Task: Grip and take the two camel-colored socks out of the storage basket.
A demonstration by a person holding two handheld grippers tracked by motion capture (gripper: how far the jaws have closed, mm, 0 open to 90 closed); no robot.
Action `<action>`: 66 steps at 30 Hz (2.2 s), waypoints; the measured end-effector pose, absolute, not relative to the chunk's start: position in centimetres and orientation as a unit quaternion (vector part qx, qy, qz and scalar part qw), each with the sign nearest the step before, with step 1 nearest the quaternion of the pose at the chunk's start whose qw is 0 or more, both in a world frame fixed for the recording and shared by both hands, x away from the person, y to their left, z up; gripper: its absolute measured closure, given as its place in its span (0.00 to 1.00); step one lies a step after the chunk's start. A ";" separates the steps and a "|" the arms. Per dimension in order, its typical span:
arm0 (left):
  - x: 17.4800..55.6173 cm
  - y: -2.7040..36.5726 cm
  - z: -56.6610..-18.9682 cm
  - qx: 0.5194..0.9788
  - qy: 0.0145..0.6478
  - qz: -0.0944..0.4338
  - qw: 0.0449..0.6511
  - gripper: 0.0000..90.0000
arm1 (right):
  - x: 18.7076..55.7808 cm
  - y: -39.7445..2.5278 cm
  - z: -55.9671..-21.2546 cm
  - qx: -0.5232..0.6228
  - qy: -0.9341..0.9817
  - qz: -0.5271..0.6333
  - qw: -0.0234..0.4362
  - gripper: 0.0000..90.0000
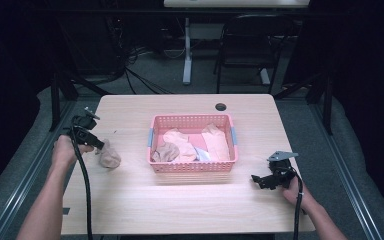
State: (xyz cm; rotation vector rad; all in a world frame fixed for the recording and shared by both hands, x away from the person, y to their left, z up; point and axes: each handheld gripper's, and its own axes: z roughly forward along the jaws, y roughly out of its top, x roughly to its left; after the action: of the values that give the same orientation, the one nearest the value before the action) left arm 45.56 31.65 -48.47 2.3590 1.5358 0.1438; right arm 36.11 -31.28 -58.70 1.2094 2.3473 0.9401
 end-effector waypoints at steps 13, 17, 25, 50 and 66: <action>45.1 31.9 -53.0 0.814 0.557 0.026 0.161 0.94 | 36.1 -31.3 -58.7 0.426 0.825 0.330 0.169 0.00; 45.1 32.1 -53.8 0.813 0.559 0.017 0.164 0.91 | 36.1 -31.3 -58.7 0.426 0.825 0.330 0.169 0.00; 44.8 32.6 -53.2 0.807 0.561 0.013 0.184 0.67 | 36.1 -31.3 -58.7 0.426 0.825 0.330 0.169 0.00; 43.9 31.2 -45.6 0.805 0.537 0.080 0.240 0.00 | 36.1 -31.3 -58.7 0.425 0.826 0.330 0.168 0.00; 44.4 26.0 -42.6 0.837 0.475 0.094 0.254 0.00 | 36.1 -31.3 -58.7 0.425 0.826 0.330 0.168 0.00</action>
State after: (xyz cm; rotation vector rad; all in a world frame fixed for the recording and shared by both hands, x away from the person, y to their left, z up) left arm 44.37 26.05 -42.57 2.2737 1.2905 0.2564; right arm 36.10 -31.29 -58.70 1.2096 2.3479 0.9395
